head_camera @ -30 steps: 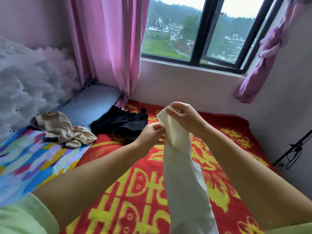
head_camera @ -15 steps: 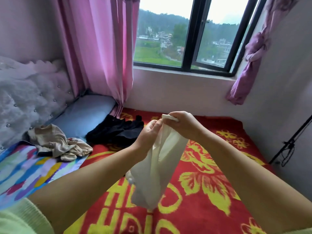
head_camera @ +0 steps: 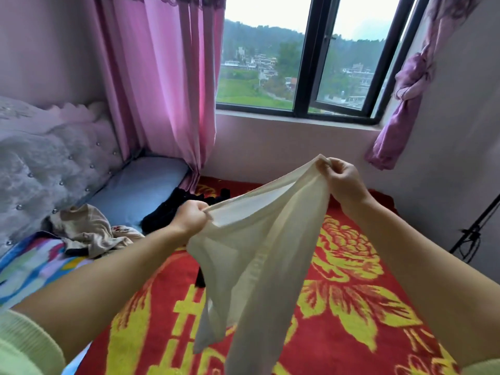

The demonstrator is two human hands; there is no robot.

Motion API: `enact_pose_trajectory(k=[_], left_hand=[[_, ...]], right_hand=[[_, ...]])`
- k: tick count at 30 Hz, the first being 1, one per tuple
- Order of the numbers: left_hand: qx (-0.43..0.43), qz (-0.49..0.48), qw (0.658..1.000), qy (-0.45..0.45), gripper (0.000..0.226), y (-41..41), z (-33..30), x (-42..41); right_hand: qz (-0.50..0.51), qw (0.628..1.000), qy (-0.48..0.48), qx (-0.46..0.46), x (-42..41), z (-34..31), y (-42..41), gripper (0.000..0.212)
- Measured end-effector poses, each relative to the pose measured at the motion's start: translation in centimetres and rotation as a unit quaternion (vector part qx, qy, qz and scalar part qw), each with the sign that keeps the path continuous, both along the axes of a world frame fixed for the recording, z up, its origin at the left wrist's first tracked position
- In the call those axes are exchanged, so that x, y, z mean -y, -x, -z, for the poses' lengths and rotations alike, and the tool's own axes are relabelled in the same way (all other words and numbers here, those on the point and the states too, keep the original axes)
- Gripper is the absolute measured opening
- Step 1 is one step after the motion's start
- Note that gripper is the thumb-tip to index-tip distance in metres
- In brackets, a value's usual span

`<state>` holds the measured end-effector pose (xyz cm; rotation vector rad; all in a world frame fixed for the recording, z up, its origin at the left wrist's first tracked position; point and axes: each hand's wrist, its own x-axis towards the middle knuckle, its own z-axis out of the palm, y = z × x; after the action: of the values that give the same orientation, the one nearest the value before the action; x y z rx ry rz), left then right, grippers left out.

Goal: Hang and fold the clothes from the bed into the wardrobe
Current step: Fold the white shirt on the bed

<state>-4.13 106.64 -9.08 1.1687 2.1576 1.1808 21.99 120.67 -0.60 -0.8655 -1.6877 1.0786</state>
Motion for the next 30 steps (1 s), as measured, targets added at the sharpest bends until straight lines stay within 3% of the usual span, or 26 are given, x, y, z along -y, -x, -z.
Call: enact_pose_trajectory(k=[3,7,11,14,17,19,21,24,26,27,30], left_hand=[[0.04,-0.017,0.998,-0.042,0.032,2.2,-2.1,0.5],[0.118,0.013,0.986,-0.117,0.048,2.4,-6.4,-0.1],[0.118,-0.003,0.978,-0.17,0.031,2.5,-9.0,0.0],[0.058,-0.026,0.986,-0.153,0.021,3.7,-9.0,0.0],[0.063,-0.027,0.988,-0.136,0.017,3.2,-9.1,0.1],[0.089,-0.019,0.987,-0.132,0.018,1.7,-9.7,0.0],[0.11,0.007,0.987,-0.115,0.012,-0.3,-10.7,-0.3],[0.125,0.086,0.987,-0.056,0.016,-3.7,-11.5,-1.2],[0.108,0.164,0.98,-0.039,0.022,-5.8,-11.6,-2.1],[0.093,0.195,0.976,-0.034,0.025,-6.5,-11.7,-2.4],[0.094,0.255,0.962,-0.007,0.019,-6.3,-11.7,-2.4]], right_hand=[[0.035,0.999,-0.02,0.032,-1.1,0.1,-0.7,0.038],[0.044,0.999,-0.017,0.023,-1.5,-0.4,-1.0,0.023],[0.008,1.0,-0.008,-0.015,-1.6,-1.6,-1.6,0.014],[-0.012,0.994,-0.083,0.066,-1.8,-1.5,-2.3,0.024],[-0.007,0.982,-0.131,0.133,-2.4,-0.7,-2.8,0.035],[0.028,0.965,-0.151,0.211,-3.0,-0.4,-2.7,0.03],[0.033,0.94,-0.133,0.314,-2.6,-0.5,-2.0,0.009],[-0.129,0.916,-0.096,0.367,0.9,-1.3,1.1,0.064],[-0.255,0.914,-0.071,0.308,4.2,-1.7,4.2,0.077],[-0.281,0.922,-0.06,0.259,5.1,-1.5,5.5,0.07],[-0.231,0.956,-0.013,0.182,5.7,-1.4,6.5,0.014]])
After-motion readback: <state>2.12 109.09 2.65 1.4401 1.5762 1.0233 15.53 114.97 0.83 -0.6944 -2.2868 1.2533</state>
